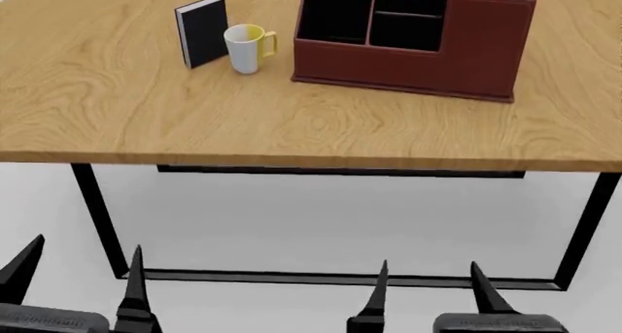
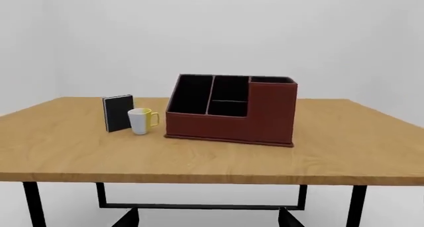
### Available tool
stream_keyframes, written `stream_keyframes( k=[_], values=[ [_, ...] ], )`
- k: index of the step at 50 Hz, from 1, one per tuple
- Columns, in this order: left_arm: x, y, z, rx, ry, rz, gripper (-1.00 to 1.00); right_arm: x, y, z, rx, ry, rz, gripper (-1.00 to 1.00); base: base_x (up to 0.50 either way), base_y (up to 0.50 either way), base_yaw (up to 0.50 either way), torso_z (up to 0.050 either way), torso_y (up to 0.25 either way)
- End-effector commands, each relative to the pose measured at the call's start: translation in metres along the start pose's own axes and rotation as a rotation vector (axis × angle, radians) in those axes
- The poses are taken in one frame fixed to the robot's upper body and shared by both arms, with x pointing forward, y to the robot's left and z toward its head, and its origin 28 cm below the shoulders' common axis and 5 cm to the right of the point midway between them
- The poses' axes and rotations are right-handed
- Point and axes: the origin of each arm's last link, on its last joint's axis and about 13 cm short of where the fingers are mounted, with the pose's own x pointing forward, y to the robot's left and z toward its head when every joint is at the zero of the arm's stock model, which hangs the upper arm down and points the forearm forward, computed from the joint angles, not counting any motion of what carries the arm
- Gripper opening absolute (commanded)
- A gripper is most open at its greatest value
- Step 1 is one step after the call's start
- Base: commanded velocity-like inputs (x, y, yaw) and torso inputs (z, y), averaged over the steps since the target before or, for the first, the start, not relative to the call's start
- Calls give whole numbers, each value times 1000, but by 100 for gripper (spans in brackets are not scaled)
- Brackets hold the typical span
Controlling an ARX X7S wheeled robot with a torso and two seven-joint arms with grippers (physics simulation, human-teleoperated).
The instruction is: Pick up the book and place it in the back compartment of the caddy.
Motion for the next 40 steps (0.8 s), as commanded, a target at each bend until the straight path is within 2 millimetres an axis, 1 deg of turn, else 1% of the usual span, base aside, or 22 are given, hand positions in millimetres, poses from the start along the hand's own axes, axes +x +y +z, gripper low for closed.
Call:
stream_keyframes(
  k=[1, 6, 9, 11, 18, 21, 28, 30, 31, 35, 40],
  values=[
    [29, 15, 36, 40, -102, 42, 100, 16, -11, 60, -30, -103, -3, 100, 0, 0, 0, 50, 0],
    [37, 23, 49, 62, -147, 63, 100, 15, -14, 81, -50, -145, -2, 100, 0, 0, 0, 50, 0],
    [38, 29, 60, 46, -181, 77, 100, 11, -17, 93, -60, -183, -15, 100, 0, 0, 0, 50, 0],
    [38, 30, 63, 33, -193, 76, 100, 7, -19, 99, -60, -205, -16, 100, 0, 0, 0, 50, 0],
    [32, 34, 78, 30, -251, 75, 100, -1, -23, 105, -71, -231, -31, 100, 0, 0, 0, 50, 0],
    [27, 36, 84, 32, -272, 75, 100, -6, -27, 111, -71, -252, -44, 100, 0, 0, 0, 50, 0],
    [22, 40, 90, 22, -280, 82, 100, -14, -32, 116, -70, -258, -66, 100, 0, 0, 0, 50, 0],
    [23, 40, 87, 19, -239, 86, 100, -15, -33, 118, -79, -249, -76, 100, 0, 0, 0, 49, 0],
    [22, 41, 90, 7, -260, 81, 100, -17, -32, 119, -80, -262, -69, 100, 0, 0, 0, 0, 0],
    [21, 41, 91, 17, -257, 82, 100, -18, -31, 121, -116, -271, -94, 100, 0, 0, 0, 0, 0],
    [19, 43, 96, 28, -272, 87, 100, -21, -31, 121, -116, -275, -92, 100, 367, 354, 0, 0, 0]
  ],
)
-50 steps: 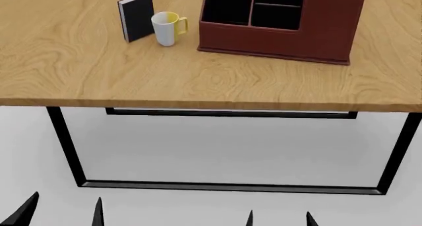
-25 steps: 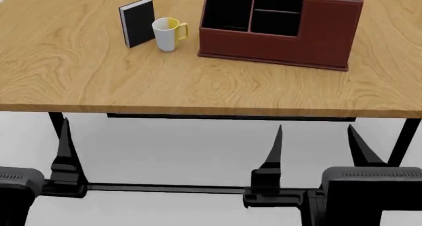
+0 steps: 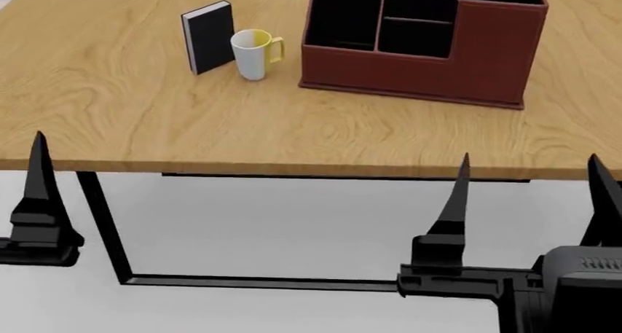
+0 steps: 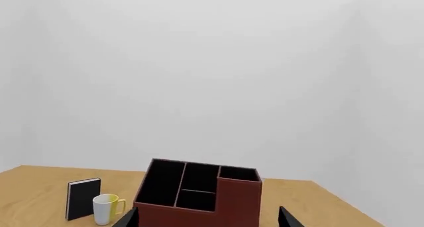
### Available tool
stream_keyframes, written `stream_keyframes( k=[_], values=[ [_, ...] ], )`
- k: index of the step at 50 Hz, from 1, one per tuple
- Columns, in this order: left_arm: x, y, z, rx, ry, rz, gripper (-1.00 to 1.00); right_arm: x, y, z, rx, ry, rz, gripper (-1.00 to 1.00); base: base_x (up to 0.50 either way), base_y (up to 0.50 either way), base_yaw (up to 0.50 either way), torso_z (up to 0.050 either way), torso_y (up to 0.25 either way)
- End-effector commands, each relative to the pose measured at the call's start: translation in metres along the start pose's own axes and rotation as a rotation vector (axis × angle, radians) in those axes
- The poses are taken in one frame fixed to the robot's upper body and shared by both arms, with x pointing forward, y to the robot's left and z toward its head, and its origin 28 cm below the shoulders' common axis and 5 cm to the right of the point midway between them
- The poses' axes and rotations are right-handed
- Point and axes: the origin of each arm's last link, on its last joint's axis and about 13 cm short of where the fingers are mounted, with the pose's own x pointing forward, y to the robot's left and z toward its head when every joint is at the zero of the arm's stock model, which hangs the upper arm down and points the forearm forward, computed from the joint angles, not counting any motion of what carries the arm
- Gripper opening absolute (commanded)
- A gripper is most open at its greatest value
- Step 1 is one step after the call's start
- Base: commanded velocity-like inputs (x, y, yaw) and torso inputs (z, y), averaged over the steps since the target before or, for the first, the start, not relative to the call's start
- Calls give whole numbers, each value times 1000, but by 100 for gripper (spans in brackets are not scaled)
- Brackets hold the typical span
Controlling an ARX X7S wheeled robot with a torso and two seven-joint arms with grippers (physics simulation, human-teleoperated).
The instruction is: Pick up the book and place it in the back compartment of the caddy.
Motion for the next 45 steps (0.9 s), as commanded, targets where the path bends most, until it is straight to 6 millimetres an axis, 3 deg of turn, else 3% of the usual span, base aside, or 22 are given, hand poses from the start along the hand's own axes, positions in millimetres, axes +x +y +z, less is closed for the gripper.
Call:
stream_keyframes(
  k=[1, 17, 45],
  values=[
    [-2, 6, 9, 11, -29, 20, 100, -6, -2, 7, -23, -20, -14, 100, 379, 375, 0, 0, 0],
    [0, 8, 10, 31, -30, 51, 100, -4, 1, 7, -82, -29, -3, 100, 406, 334, 0, 0, 0],
    [-3, 7, 12, 68, -41, 33, 100, -5, 0, 9, -51, -45, 19, 100, 500, 8, 0, 0, 1]
  ],
)
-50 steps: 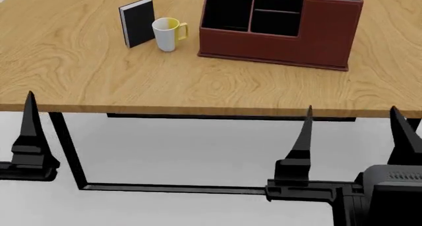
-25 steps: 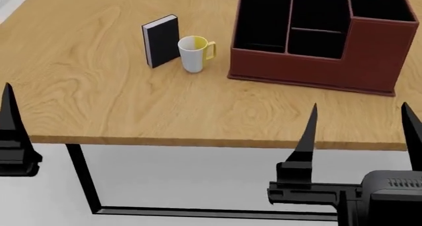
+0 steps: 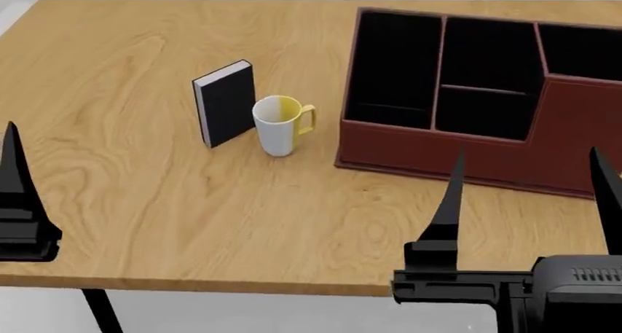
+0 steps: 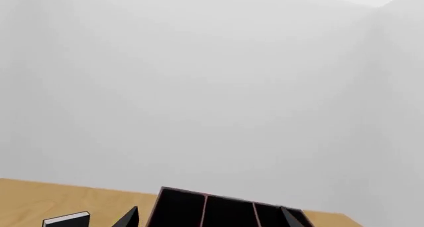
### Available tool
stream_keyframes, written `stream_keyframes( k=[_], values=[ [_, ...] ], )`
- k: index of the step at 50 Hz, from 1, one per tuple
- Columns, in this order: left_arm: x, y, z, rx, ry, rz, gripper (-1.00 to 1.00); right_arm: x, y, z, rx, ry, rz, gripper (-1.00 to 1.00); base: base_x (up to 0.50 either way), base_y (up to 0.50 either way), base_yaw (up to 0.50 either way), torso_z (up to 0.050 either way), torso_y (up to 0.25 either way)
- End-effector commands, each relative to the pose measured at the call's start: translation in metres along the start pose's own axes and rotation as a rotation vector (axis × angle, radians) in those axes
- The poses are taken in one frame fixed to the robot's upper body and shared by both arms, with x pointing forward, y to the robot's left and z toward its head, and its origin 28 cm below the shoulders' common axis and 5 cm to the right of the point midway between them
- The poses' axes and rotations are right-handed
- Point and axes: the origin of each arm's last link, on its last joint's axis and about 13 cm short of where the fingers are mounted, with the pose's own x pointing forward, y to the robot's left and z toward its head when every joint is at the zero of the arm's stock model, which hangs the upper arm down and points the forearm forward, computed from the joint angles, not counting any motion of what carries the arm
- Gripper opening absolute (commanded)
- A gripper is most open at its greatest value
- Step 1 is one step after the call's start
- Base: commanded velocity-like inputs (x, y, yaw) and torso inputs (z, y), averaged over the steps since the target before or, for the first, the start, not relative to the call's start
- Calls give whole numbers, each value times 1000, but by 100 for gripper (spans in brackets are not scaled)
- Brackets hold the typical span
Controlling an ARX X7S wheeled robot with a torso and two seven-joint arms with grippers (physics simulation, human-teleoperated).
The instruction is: Pick up the book and place it in the back compartment of the caddy.
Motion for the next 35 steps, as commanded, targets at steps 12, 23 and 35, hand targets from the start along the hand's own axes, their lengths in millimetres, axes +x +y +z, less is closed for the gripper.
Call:
stream_keyframes(
  k=[12, 23, 35],
  values=[
    [-2, -1, 2, 15, -11, -15, 100, 0, -1, 1, 14, -6, 9, 100, 500, 0, 0, 0, 2],
    [-2, -1, 3, 20, -13, -19, 100, 0, 0, 1, 16, -2, 0, 100, 500, 0, 0, 0, 1],
    [-2, -2, 3, 31, -15, -27, 100, 0, 0, -1, -24, 12, -45, 100, 277, 0, 0, 0, 2]
  ],
)
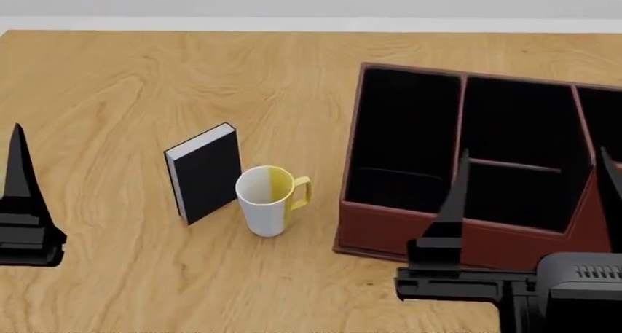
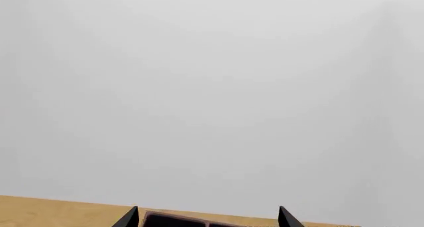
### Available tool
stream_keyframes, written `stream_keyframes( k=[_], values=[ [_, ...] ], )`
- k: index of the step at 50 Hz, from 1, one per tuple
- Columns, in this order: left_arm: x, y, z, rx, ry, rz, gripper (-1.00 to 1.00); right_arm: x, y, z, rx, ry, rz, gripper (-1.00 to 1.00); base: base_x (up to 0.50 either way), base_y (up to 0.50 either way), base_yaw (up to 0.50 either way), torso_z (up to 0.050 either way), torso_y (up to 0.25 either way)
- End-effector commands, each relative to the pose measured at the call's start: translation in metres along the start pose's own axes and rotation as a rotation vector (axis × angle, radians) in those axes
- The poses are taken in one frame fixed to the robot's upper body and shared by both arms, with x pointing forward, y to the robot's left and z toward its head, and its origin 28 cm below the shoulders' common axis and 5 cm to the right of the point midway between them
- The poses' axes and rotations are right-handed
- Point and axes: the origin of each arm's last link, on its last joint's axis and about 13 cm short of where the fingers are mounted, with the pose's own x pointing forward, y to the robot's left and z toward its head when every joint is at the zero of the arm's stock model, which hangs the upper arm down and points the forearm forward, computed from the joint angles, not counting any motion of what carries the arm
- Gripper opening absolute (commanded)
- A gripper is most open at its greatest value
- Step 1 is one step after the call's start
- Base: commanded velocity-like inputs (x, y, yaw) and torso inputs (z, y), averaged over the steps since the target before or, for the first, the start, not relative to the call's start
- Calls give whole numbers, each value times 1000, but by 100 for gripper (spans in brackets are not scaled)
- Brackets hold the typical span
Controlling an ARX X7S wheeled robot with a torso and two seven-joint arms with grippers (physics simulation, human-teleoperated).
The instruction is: Pick up the book and place it in the back compartment of the caddy.
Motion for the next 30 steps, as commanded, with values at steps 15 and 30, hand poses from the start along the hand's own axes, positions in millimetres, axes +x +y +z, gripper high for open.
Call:
stream_keyframes(
  k=[15, 30],
  values=[
    [-1, -1, 0, 7, -1, -11, 100, 0, 0, -2, 3, 17, -14, 100, 0, 0, -457, 0, 0],
    [-1, -1, 0, 4, 0, -13, 100, -1, 0, -3, 27, 19, -5, 100, 0, 0, -500, 0, 0]
  ],
)
